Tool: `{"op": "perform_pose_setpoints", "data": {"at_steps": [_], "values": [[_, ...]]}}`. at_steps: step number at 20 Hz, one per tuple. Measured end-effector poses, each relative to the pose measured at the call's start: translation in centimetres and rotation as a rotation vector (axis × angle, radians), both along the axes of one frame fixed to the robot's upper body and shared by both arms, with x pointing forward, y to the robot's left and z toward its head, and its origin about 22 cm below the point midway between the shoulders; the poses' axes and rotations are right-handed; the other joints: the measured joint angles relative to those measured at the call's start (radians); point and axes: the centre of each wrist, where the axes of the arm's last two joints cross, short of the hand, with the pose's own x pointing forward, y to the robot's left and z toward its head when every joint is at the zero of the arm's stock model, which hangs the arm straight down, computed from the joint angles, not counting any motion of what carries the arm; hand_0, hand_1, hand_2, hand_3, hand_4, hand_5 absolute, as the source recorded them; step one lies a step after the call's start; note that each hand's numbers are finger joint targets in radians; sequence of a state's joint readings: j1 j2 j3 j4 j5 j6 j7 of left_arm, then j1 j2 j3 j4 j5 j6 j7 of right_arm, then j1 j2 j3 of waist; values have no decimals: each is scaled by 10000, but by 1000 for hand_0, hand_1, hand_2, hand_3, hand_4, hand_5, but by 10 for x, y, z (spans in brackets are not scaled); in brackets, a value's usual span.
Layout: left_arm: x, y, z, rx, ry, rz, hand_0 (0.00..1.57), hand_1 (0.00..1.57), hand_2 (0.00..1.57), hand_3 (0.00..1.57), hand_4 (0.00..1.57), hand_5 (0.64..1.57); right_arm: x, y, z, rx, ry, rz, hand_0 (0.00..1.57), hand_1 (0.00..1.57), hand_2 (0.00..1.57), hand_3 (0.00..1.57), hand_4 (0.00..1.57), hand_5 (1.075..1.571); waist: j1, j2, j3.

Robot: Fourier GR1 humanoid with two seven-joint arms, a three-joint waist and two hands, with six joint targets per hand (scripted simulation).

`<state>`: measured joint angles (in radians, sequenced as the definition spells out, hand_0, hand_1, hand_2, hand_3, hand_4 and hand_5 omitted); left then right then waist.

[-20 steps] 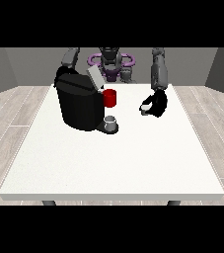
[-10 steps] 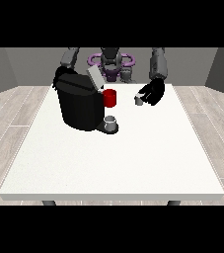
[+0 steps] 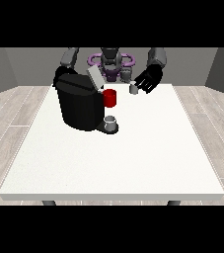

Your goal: Insert the coffee pod into the coffee machine and close the lid

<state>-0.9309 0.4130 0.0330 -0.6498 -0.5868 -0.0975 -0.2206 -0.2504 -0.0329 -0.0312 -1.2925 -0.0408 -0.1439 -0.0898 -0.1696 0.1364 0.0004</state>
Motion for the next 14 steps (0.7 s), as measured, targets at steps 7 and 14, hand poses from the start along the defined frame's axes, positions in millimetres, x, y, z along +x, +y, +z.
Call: {"op": "perform_pose_setpoints", "data": {"at_steps": [7, 14], "values": [[4, 1, 21, 32, -337, 230, 1248, 1248, 1292, 1237, 515, 1571, -3, 3, 2, 94, -52, 268, 0, 0, 0, 0, 521, 1571, -345, -86, -3], [14, 2, 70, -343, -899, 617, 1260, 1260, 1318, 1258, 490, 1571, 3, 21, 20, -129, -585, 543, 0, 0, 0, 0, 511, 1571, -896, 361, -4]]}}
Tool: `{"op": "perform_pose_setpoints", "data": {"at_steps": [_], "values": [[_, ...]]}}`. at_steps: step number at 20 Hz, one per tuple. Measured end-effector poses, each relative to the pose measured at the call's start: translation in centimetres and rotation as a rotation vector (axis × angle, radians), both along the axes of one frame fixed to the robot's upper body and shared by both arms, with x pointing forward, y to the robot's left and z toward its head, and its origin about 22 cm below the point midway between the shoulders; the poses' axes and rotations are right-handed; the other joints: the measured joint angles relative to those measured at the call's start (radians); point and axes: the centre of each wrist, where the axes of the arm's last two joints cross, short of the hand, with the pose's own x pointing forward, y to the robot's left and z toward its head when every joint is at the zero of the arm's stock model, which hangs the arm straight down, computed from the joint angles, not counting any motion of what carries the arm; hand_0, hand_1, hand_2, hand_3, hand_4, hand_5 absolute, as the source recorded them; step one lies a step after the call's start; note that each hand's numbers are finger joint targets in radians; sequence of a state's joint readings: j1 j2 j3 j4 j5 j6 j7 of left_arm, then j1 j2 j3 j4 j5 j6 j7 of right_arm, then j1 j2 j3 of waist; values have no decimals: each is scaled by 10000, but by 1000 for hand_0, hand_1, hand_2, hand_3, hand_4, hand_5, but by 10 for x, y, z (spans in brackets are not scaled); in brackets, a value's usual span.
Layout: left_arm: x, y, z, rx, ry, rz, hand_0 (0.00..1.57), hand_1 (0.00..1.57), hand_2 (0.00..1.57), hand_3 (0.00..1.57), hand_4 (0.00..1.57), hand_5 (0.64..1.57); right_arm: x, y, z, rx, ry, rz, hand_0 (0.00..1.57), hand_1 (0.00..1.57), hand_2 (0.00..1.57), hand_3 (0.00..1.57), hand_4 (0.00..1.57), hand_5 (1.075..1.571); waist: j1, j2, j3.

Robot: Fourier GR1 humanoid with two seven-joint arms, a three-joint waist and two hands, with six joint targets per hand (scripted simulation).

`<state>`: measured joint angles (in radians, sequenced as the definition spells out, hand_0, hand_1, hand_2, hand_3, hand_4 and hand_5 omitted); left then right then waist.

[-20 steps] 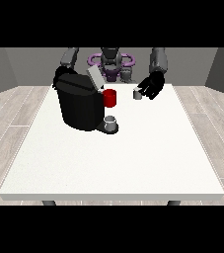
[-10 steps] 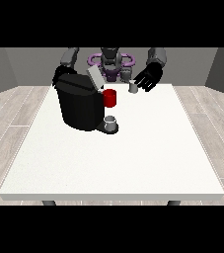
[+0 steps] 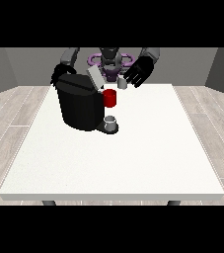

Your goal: Insert the coffee pod into the coffee machine and close the lid

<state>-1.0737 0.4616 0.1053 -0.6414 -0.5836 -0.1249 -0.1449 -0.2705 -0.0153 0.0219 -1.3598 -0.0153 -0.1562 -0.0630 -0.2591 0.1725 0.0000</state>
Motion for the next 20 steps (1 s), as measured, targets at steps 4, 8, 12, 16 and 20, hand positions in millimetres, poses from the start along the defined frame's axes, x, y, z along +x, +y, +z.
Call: {"op": "perform_pose_setpoints", "data": {"at_steps": [4, 8, 12, 16, 20], "values": [[2, -2, 17, 0, -263, -81, 1282, 1282, 1329, 1263, 517, 1571, 6, -5, 12, 15, -205, -30, 0, 0, 0, 0, 549, 1571, -154, 213, 2], [4, -10, 32, 116, -530, -6, 1265, 1265, 1297, 1236, 485, 1571, 11, -6, 18, -125, -403, -92, 0, 0, 0, 0, 483, 1571, -269, 431, 2], [5, -9, 32, 183, -556, 31, 1314, 1314, 1328, 1230, 493, 1571, 11, -13, 22, -161, -511, -191, 0, 0, 0, 0, 526, 1571, -354, 542, 3], [6, -8, 35, 250, -484, 59, 1326, 1326, 1335, 1233, 503, 1571, 12, -11, 29, -100, -535, -305, 0, 0, 0, 0, 517, 1571, -403, 656, 2], [7, -17, 31, 274, -358, -42, 1260, 1260, 1298, 1208, 511, 1571, 11, -13, 26, -39, -471, -402, 0, 0, 0, 0, 525, 1571, -393, 616, 2]]}}
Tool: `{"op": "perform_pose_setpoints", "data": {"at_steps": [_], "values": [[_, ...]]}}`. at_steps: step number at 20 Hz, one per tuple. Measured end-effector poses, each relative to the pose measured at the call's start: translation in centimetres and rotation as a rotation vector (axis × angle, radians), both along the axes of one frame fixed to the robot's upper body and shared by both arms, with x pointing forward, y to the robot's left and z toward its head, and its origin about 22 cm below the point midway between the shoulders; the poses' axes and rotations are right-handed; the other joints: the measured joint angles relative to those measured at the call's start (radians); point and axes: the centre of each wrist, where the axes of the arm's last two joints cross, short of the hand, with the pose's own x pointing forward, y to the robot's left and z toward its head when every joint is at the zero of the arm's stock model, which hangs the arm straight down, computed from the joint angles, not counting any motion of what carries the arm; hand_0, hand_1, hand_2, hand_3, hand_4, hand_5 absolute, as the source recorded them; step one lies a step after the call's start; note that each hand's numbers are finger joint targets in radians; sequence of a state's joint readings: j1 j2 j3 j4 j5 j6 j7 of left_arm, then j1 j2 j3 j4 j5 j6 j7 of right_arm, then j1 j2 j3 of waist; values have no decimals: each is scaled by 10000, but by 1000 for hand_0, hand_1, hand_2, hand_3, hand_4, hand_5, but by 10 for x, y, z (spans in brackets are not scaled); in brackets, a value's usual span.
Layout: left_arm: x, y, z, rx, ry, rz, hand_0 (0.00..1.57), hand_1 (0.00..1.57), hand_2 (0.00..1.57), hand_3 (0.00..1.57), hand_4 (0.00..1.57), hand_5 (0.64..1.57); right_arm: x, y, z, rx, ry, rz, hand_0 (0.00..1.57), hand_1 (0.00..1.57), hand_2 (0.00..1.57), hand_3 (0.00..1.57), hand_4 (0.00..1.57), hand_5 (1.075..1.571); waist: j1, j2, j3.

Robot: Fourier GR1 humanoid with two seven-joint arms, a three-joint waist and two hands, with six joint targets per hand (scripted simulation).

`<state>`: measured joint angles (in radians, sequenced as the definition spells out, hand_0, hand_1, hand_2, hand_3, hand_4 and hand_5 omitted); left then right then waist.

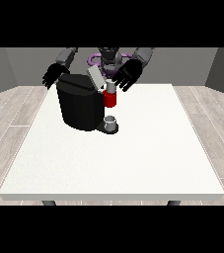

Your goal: Insert the coffee pod into the coffee machine and close the lid

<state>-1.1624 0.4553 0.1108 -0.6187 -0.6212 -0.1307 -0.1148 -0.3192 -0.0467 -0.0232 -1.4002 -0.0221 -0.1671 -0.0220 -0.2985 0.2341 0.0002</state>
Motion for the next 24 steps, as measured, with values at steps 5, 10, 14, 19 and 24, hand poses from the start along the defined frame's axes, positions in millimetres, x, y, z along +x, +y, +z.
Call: {"op": "perform_pose_setpoints", "data": {"at_steps": [5, 10, 14, 19, 24], "values": [[1, -8, 0, 24, 9, -212, 1185, 1185, 1264, 1195, 497, 1571, -2, 3, -7, 154, -31, -18, 0, 0, 0, 0, 499, 1571, 58, 96, 0], [2, -9, -2, 69, -8, -286, 1204, 1204, 1279, 1208, 521, 1571, -3, 0, -6, 255, -148, -11, 0, 0, 0, 0, 513, 1571, 42, 192, -1], [2, -11, -5, 93, 47, -352, 1184, 1184, 1248, 1186, 488, 1571, -1, -4, -4, 244, -179, -203, 0, 0, 0, 0, 442, 1571, 161, 173, -1], [2, -14, -2, 202, 105, -297, 1249, 1249, 1282, 1181, 480, 1571, 2, -12, -5, 268, -194, -245, 0, 0, 0, 0, 433, 1571, 177, 216, 6], [1, -1, 0, 136, 24, -143, 1196, 1196, 1240, 1142, 466, 1571, 0, -10, -1, 237, -333, -139, 0, 0, 0, 0, 437, 1571, 42, 419, 12]]}}
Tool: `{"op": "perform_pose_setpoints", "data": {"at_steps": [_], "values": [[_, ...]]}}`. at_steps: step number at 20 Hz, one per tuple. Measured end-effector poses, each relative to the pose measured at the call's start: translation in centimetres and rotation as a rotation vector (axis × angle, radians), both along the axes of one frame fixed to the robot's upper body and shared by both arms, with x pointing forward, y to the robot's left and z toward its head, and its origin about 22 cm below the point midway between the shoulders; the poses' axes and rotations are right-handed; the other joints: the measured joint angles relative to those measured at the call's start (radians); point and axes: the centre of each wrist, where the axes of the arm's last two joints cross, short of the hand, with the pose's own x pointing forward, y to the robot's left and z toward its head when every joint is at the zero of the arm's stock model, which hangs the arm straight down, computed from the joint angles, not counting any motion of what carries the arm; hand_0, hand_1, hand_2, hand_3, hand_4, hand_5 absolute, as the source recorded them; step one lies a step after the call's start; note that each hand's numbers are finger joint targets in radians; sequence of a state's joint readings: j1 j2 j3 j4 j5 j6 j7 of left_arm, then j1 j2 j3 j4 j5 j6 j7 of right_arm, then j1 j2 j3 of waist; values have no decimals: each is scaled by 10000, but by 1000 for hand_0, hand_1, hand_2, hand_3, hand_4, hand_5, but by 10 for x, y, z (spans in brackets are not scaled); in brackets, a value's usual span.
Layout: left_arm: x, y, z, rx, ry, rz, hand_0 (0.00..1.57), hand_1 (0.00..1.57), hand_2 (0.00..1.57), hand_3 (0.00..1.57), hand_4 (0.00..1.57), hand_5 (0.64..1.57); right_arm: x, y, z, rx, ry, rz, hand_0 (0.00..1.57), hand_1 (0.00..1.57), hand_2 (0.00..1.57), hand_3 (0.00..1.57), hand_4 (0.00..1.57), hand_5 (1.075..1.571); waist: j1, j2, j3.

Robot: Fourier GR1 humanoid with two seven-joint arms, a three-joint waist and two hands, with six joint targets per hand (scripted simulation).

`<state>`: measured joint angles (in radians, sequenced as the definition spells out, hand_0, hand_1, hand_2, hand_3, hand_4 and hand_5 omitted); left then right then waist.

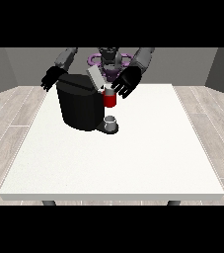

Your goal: Insert the coffee pod into the coffee machine and close the lid

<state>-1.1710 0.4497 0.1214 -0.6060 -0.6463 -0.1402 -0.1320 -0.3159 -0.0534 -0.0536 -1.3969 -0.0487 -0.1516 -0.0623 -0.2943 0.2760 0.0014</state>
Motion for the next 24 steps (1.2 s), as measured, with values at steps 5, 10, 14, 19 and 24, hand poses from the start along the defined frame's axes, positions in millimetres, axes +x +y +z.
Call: {"op": "perform_pose_setpoints", "data": {"at_steps": [5, 10, 14, 19, 24], "values": [[2, -7, 4, 80, 100, -66, 1152, 1152, 1178, 1020, 450, 1571, 2, 4, 0, -49, -5, -54, 0, 0, 0, 0, 366, 1571, -1, 64, -10], [1, -7, 4, 372, 43, -61, 1056, 1056, 1108, 937, 393, 1571, 2, 4, -2, 4, 36, -141, 0, 0, 0, 0, 408, 1571, 31, 39, -10], [1, -12, -5, 474, 186, -185, 1050, 1050, 1119, 962, 364, 1571, 2, 5, -5, 3, 217, -264, 0, 0, 0, 0, 434, 1571, 185, -201, -5], [0, 1, -5, 522, -89, -183, 912, 912, 1022, 865, 363, 1571, -5, 7, -9, 67, 74, -170, 0, 0, 0, 0, 459, 1571, 104, -105, 5], [-1, 4, -3, 1146, 85, -416, 0, 0, 0, 0, 0, 1571, -4, 2, -7, -38, 77, -105, 0, 0, 0, 0, 413, 1571, 85, -79, 3]]}}
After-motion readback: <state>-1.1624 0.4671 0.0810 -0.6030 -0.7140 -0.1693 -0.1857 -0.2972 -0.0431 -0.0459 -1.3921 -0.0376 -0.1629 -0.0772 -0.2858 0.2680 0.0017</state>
